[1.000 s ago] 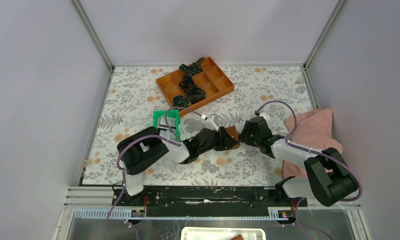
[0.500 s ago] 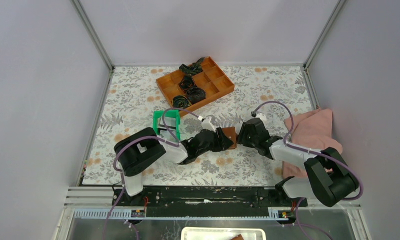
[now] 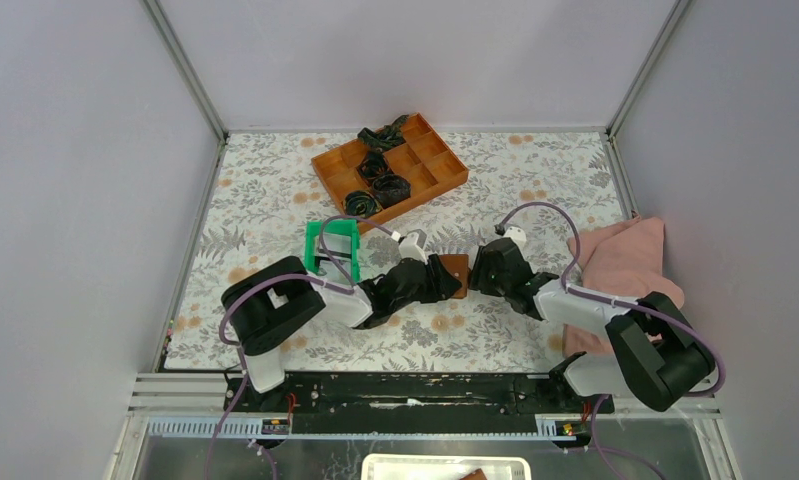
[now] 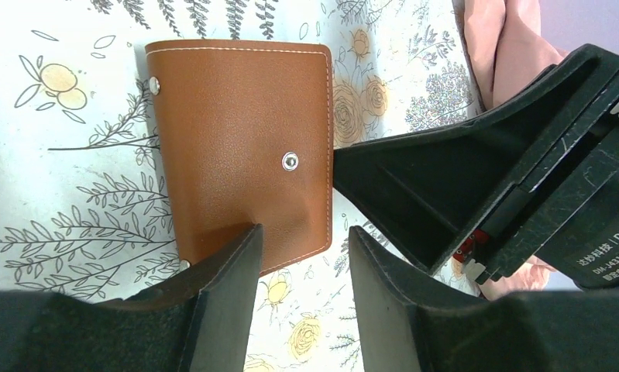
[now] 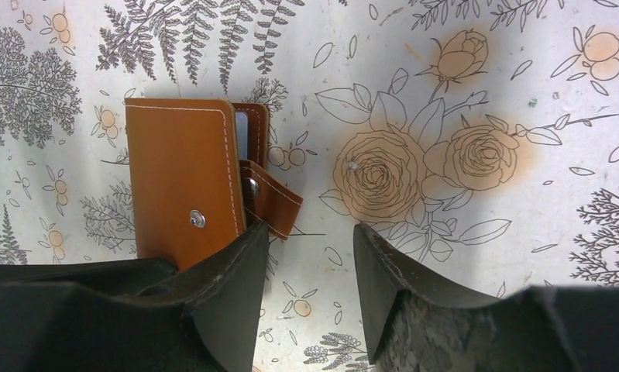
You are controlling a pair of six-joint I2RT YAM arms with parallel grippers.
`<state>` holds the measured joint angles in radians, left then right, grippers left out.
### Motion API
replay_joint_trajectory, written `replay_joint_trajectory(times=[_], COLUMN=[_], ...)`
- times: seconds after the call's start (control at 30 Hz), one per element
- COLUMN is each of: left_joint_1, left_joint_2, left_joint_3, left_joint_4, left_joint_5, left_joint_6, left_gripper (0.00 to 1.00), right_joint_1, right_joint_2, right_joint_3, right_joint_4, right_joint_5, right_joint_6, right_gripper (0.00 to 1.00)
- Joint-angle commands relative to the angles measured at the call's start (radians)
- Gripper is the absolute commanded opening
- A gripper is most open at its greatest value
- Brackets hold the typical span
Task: Put the credit cards into the card holder
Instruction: Close the card holder at the center of the board.
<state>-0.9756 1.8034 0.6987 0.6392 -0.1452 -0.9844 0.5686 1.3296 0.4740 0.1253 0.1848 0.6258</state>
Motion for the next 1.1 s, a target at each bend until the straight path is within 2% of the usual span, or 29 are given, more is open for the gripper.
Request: replay_joint_trajectory(times=[0.0, 0.5, 0.9, 1.07], left_joint_1=[-0.005, -0.005, -0.003, -0.002], left_joint_2=[-0.03, -0.055, -0.075, -0.072], left_joint_3=[-0.027, -0.045, -0.062, -0.065], left_joint_4=[-0.005, -0.006, -0.007, -0.012], left_joint_5=[-0.037, -0.056, -0.084, -0.089], left_joint_6=[0.02, 0.013, 0.01, 0.01], left_gripper=[0.53, 0.54, 0.55, 0.55], right_joint_1=[0.033, 0.095, 0.112, 0.115], right_joint_2=[0.032, 0.071, 0.001, 0.025], right_joint_3=[0.012, 0.019, -0.003, 0.004], right_joint_4=[-0.04, -0.043, -0.075, -0.07], right_joint_5=[-0.004, 0.026, 0.038, 0.035], right_joint_6=[0.011, 0.025, 0.031, 0.028], right_gripper=[0.52, 0.53, 0.53, 0.53])
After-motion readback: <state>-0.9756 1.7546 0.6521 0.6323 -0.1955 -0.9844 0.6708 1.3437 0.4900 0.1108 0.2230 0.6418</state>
